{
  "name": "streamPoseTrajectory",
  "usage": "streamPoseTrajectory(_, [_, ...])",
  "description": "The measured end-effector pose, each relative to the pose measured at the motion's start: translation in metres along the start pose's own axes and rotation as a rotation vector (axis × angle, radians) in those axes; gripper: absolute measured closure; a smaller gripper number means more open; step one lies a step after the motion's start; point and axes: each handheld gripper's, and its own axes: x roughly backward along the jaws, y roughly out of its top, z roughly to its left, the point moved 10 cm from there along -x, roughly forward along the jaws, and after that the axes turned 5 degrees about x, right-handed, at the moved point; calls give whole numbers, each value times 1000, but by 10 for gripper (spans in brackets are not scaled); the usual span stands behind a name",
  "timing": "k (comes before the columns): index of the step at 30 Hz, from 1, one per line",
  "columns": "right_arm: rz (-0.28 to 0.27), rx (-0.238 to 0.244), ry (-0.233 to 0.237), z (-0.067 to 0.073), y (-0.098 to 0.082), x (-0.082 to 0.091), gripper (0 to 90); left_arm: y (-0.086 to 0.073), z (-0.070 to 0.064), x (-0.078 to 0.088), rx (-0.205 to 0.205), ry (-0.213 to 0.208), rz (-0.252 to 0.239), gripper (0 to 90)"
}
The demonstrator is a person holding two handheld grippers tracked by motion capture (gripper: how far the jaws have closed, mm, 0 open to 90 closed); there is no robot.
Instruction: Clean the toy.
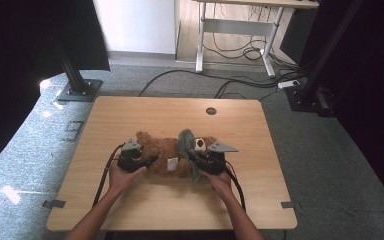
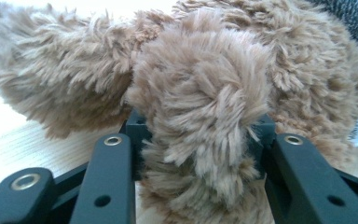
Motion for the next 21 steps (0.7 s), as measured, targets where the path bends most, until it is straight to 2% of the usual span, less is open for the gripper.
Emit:
streamPoseTrajectory(2, [-14, 3, 13, 4, 4, 7, 804, 0, -2, 4, 2, -3, -10, 572])
streamPoseTrajectory(4, [-32, 11, 7, 7, 9, 13, 803, -2, -7, 14, -1, -10, -26, 577])
streamPoseTrajectory(5, [-32, 11, 7, 7, 9, 13, 803, -2, -7, 14, -1, -10, -26, 584])
streamPoseTrajectory(8, [-66, 30, 3, 16, 23, 19, 804, -7, -10, 23, 1, -15, -36, 593])
streamPoseTrajectory(12, [-101, 75, 54, 40, 49, 21, 804, -14, -15, 27, -5, -21, -42, 592])
streamPoseTrajectory(13, [-97, 80, 76, 48, 54, 19, 804, -15, -16, 26, -7, -19, -43, 592])
streamPoseTrajectory(14, [-88, 99, 111, 62, 59, 12, 804, -18, -18, 26, -7, -17, -45, 594])
streamPoseTrajectory(15, [-88, 99, 111, 62, 59, 12, 804, -18, -18, 26, -7, -17, -45, 595])
streamPoseTrajectory(16, [-79, 113, 127, 70, 60, 8, 804, -19, -19, 26, -6, -17, -47, 595])
streamPoseTrajectory(17, [-50, 127, 154, 84, 58, -2, 804, -21, -19, 26, -4, -17, -46, 596])
streamPoseTrajectory(18, [-50, 127, 154, 84, 58, -2, 804, -22, -19, 26, -1, -18, -48, 596])
streamPoseTrajectory(21, [39, 136, 164, 97, 39, -22, 804, -25, -18, 26, 8, -16, -47, 598])
